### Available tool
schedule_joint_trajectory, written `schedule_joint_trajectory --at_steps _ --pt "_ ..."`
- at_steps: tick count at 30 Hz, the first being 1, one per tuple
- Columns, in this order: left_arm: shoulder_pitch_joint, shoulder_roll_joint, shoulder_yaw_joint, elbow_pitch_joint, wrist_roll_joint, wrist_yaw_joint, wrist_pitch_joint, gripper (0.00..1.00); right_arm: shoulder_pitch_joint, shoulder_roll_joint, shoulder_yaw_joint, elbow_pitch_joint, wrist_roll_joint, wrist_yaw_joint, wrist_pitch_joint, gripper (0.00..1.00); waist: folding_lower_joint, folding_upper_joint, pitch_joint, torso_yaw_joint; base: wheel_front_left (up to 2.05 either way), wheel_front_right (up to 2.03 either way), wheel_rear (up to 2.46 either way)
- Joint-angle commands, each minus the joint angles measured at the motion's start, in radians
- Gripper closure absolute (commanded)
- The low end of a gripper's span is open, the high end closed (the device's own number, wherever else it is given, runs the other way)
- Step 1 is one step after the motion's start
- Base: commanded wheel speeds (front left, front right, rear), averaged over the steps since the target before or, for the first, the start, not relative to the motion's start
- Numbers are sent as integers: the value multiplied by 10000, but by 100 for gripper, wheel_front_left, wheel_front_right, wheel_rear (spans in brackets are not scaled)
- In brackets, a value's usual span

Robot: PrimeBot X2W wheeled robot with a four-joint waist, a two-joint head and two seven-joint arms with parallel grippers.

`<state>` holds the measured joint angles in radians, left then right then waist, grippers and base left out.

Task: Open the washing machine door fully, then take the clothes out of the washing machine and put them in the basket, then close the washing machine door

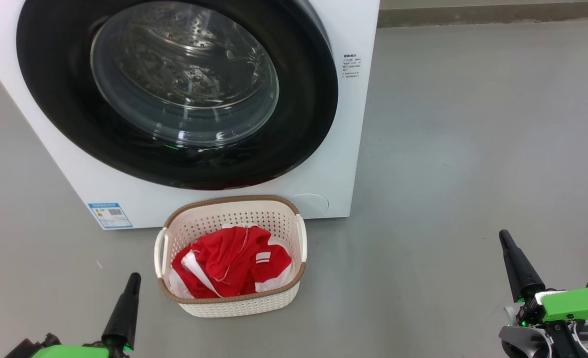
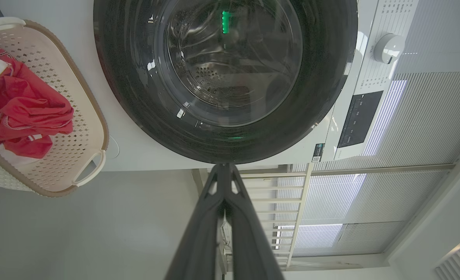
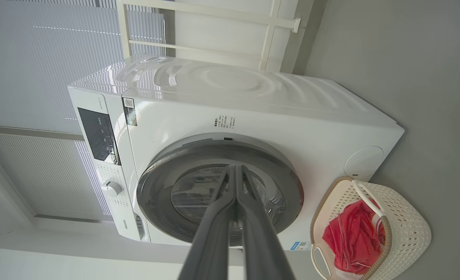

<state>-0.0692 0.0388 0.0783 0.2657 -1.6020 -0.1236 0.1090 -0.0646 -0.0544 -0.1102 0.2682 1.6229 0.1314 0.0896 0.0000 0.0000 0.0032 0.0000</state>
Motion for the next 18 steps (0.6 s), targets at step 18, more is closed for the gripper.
schedule_joint_trajectory --at_steps 18 --pt "-389 114 356 -203 -65 -71 43 100 -416 -94 148 -244 10 -7 88 100 0 0 -1 0 0 0 0"
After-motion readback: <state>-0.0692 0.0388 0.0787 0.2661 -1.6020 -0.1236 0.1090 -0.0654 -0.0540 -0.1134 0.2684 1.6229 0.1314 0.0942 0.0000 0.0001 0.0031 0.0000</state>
